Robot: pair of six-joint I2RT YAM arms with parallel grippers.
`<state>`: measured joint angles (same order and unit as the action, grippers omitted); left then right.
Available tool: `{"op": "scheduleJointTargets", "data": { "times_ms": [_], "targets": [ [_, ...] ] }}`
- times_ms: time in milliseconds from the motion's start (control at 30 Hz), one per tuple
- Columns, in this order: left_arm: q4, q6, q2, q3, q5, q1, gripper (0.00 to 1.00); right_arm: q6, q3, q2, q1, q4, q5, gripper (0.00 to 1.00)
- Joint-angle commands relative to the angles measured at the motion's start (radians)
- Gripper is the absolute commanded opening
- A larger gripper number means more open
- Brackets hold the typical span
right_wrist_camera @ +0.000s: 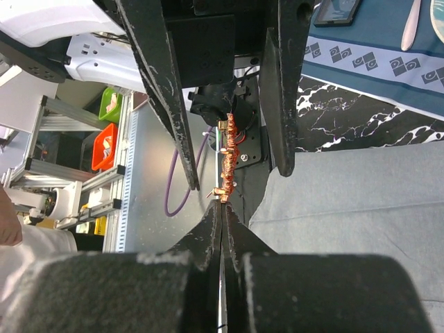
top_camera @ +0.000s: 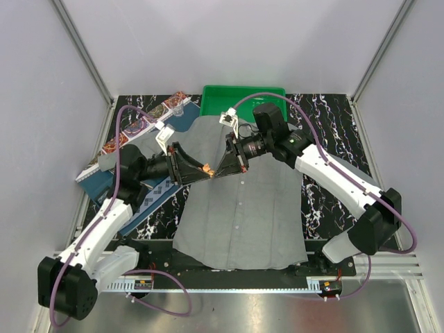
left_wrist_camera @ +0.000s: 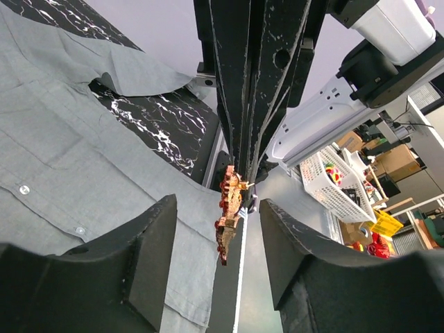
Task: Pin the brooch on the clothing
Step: Pass from the right arm to the left
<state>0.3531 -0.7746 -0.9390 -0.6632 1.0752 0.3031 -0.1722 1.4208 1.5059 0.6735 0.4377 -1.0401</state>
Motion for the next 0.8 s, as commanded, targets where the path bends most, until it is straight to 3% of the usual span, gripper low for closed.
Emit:
{"op": "scheduleJointTargets", "data": {
  "times_ms": [0, 267, 533, 667, 767],
  "targets": [
    [0.096, -0.029, -0.02, -0.041, -0.008, 0.013, 0.54, -0.016, 0.018, 0.005, -0.008, -0.036, -0.028, 0.0],
    [0.081, -0.022, -0.029, -0.049, -0.011, 0.03, 0.49, -0.015, 0.02, 0.022, -0.008, -0.031, -0.029, 0.0],
    [0.086, -0.029, -0.041, -0.05, -0.004, 0.03, 0.32, -0.001, 0.024, 0.03, -0.008, -0.017, -0.037, 0.0],
    [0.084, -0.028, -0.047, -0.055, -0.001, 0.03, 0.36, 0.013, 0.03, 0.033, -0.006, -0.001, -0.04, 0.0],
    [0.08, -0.023, -0.053, -0.058, 0.006, 0.03, 0.32, 0.026, 0.029, 0.031, -0.008, 0.012, -0.037, 0.0]
  ]
}}
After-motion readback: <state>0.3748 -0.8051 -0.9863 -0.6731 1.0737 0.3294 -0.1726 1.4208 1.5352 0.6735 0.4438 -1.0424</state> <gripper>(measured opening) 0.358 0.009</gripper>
